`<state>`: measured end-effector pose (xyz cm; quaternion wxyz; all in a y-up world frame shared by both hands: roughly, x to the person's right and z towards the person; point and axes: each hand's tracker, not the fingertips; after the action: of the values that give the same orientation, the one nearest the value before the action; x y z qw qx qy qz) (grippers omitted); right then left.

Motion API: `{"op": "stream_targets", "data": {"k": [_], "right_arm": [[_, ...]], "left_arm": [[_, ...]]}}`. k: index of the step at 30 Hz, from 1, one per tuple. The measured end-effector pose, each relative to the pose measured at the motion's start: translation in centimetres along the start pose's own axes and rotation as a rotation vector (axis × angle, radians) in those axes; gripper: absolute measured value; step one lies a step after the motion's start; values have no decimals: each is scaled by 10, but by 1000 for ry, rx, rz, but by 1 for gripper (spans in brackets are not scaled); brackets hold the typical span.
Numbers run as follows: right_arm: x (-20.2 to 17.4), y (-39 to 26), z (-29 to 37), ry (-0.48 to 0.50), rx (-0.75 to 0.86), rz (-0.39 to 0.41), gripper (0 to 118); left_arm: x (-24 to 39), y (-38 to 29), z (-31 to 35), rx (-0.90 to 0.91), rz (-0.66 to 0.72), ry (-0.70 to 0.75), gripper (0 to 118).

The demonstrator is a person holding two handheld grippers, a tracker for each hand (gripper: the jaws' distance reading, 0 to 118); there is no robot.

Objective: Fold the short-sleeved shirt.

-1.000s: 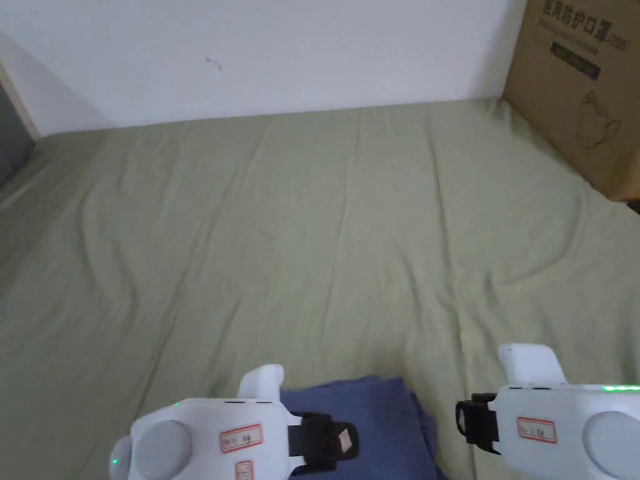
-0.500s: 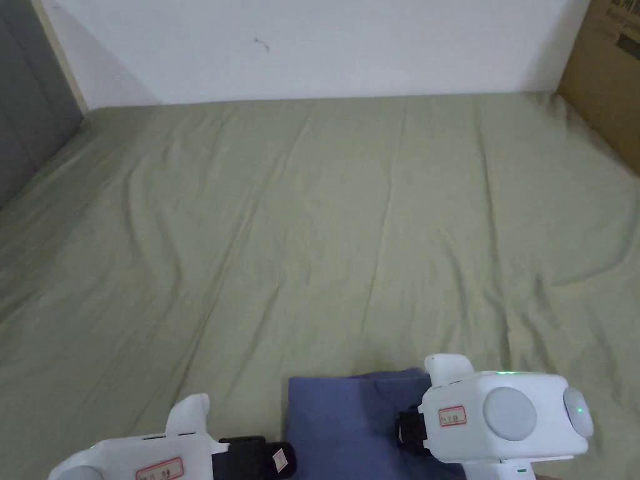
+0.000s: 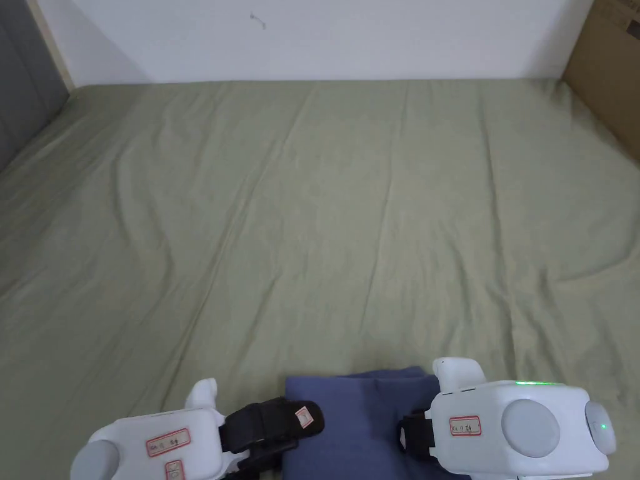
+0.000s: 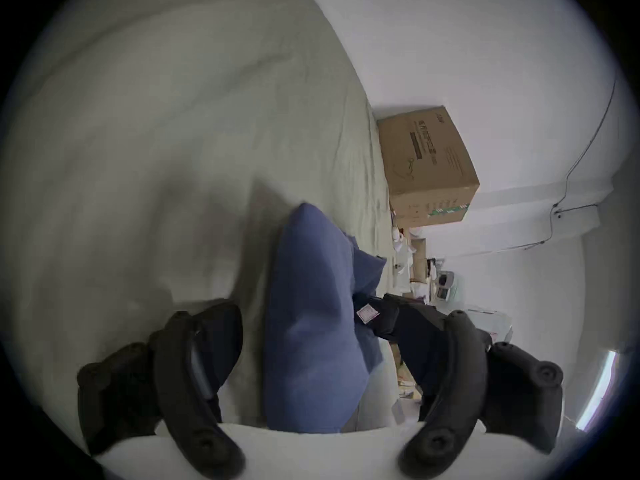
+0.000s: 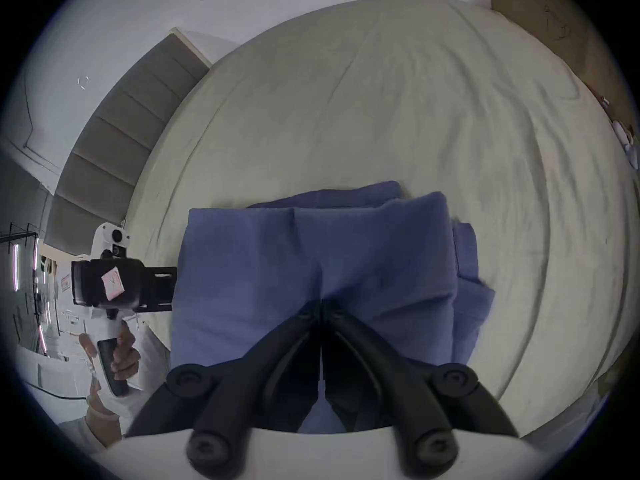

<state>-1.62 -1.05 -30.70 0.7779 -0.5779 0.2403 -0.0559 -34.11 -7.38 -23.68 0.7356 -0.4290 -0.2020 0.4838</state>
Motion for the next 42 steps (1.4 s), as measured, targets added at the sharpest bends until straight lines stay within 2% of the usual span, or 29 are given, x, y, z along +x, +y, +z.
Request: {"op": "stream_targets", "data": {"k": [3, 4, 5, 6, 7, 9, 10, 12, 16, 21, 24, 29, 34, 35, 36, 37, 39, 40, 41, 42], "right_arm": [[1, 0, -1, 3, -2, -6, 2], [1, 1, -2, 4, -3, -15, 2], [1, 1, -2, -1, -2, -22, 2], [0, 2, -3, -4, -5, -23, 2], [-1, 2, -2, -18, -5, -17, 2], [-2, 1, 1, -12, -2, -11, 2], [-3, 1, 3, -2, 0, -13, 2], [-7, 1, 7, 1, -2, -16, 2], [-23, 3, 21, -23, 29, 38, 2], [-34, 14, 36, 3, 87, 51, 2], [-37, 19, 31, -9, 88, 54, 2], [-47, 21, 21, -18, 56, 60, 2], [-56, 26, 8, -23, 33, 83, 2], [-56, 28, 5, -22, 27, 81, 2], [-56, 29, 2, -22, 21, 81, 2], [-56, 29, -1, -24, 17, 80, 2], [-53, 28, -3, -40, 6, 80, 2], [-51, 27, -3, -44, 0, 81, 2], [-48, 25, -3, -47, -1, 79, 2], [-45, 24, -3, -49, -1, 75, 2]], "left_arm": [[3, -6, -30, -116, -41, -44, 96], [5, -11, -43, -127, -24, -71, 91], [6, -13, -55, -92, 2, -17, 73], [7, -13, -62, -105, -38, 73, 41], [5, -12, -64, -104, -58, 119, 30], [0, -6, -49, -119, 14, -7, 30], [3, -5, -47, -129, 4, 0, 29], [12, -5, -43, -157, -104, 72, 29], [21, 6, -19, -172, -130, 101, 29], [18, 50, 60, -107, -232, 301, 29], [9, 86, 110, -91, -305, 508, 29], [-16, 149, 182, -92, -387, 955, 29], [-35, 185, 228, -102, -402, 1328, 29], [-42, 191, 235, -113, -421, 1442, 30], [-49, 192, 238, -124, -409, 1482, 32], [-55, 193, 240, -113, -414, 1522, 40], [-65, 193, 247, -111, -364, 1478, 84], [-67, 194, 251, -108, -327, 1482, 99], [-65, 194, 257, -85, -300, 1490, 104], [-62, 195, 263, -36, -273, 1449, 104]]}}
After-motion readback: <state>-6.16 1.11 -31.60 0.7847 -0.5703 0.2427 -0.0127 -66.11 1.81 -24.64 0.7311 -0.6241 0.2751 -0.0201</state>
